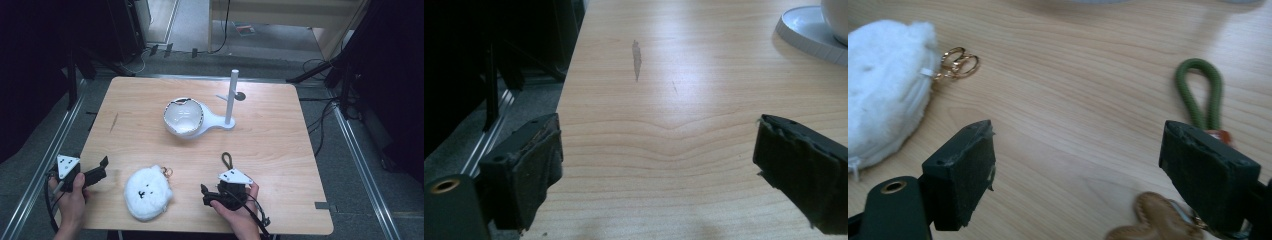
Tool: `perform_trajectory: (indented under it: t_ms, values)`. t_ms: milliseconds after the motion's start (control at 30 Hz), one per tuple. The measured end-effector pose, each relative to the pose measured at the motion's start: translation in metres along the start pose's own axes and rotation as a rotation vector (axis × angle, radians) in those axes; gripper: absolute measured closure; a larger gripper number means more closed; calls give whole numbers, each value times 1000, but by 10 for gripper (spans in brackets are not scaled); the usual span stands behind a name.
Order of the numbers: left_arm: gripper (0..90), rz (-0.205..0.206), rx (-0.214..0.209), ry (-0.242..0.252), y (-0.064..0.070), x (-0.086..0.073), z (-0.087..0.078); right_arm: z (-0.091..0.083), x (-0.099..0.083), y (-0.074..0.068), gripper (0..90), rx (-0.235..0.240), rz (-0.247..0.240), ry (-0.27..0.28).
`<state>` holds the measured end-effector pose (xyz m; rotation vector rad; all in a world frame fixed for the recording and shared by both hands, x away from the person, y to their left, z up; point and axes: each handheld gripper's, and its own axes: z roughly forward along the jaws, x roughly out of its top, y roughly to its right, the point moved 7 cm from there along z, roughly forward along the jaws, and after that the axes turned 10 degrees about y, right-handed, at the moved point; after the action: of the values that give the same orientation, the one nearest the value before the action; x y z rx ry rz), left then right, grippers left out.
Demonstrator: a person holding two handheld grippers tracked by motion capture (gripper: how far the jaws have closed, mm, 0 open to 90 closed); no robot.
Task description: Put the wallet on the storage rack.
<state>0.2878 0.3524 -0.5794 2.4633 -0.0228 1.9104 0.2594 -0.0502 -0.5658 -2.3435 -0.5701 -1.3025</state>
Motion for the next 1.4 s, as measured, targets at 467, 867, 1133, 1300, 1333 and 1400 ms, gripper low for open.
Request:
perform_trajectory:
  t_ms: [467, 867, 1133, 1300, 1333, 1400]
  values:
    - [30, -5, -18, 0, 1, 0, 1, 21, -10, -45, 174, 108, -1, -44]
    - [0, 9, -40, -4, 3, 0, 1, 29, -9, -69, 188, 154, -18, -56]
    - [0, 7, -39, -3, 3, 0, 1, 40, -10, -94, 191, 209, -12, -74]
    - [0, 5, -38, -9, 3, 0, 1, 47, -12, -107, 185, 232, -14, -97]
    - [0, 5, -38, -9, 3, 0, 1, 48, -12, -108, 182, 234, -12, -97]
    - [0, 3, -38, -12, 3, 0, 2, 51, -13, -112, 150, 229, 0, -103]
